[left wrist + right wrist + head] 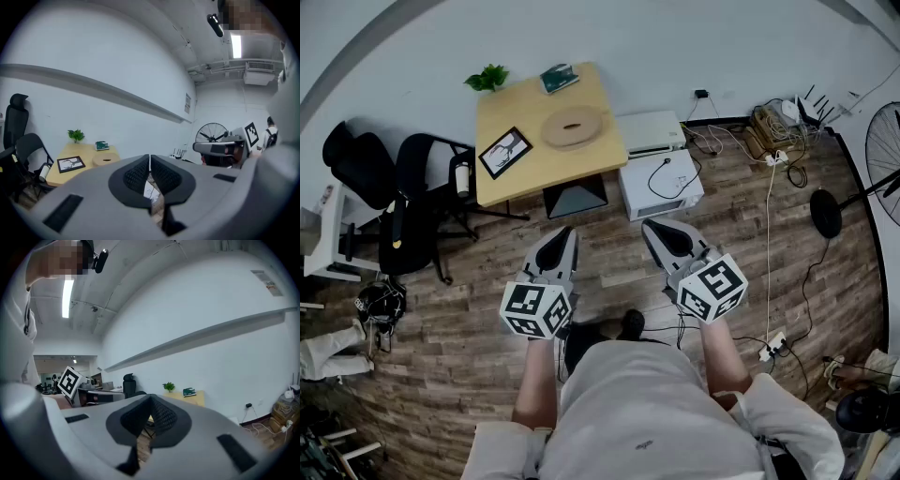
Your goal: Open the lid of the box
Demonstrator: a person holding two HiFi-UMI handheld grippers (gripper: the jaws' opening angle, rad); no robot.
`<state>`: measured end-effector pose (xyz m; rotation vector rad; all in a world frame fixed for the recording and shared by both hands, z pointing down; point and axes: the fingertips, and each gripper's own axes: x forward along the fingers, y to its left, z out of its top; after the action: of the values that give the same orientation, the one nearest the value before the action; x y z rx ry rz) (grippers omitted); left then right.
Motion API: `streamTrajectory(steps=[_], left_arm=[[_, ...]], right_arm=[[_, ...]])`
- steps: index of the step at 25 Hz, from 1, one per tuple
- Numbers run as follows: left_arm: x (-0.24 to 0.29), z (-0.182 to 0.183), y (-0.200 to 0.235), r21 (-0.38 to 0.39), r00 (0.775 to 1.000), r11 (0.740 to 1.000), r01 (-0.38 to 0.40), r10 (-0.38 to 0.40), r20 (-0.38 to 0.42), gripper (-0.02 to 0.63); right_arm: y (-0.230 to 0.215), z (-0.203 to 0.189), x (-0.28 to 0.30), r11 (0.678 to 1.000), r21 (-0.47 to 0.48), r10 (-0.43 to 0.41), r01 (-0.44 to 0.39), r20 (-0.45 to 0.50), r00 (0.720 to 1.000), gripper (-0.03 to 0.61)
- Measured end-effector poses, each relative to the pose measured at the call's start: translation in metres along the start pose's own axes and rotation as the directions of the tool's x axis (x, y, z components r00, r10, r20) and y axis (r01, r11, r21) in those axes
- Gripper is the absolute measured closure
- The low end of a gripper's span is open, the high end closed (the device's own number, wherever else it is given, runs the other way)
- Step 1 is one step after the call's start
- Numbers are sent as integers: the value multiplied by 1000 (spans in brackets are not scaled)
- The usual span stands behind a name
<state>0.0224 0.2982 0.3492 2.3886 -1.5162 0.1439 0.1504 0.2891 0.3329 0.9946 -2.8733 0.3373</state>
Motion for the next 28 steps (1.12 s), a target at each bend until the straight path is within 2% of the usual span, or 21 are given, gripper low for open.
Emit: streamTrajectory(steps=[14,17,28], left_arm=[[-7,-12,-21,10,1000,1000,-5,6,-6,601],[-9,-15,-20,3,1000,1000,-5,5,-15,601],[-10,-29,-8,-8,998,1000,-22,22,-54,601]], right_arm=[[-2,-6,-18,1000,-20,7,-6,11,1000,580],[-2,-8,-16,999,-40,-4,4,-9,1000,580],[-12,-23,-4,999,-23,-33,32,-29,999,580]])
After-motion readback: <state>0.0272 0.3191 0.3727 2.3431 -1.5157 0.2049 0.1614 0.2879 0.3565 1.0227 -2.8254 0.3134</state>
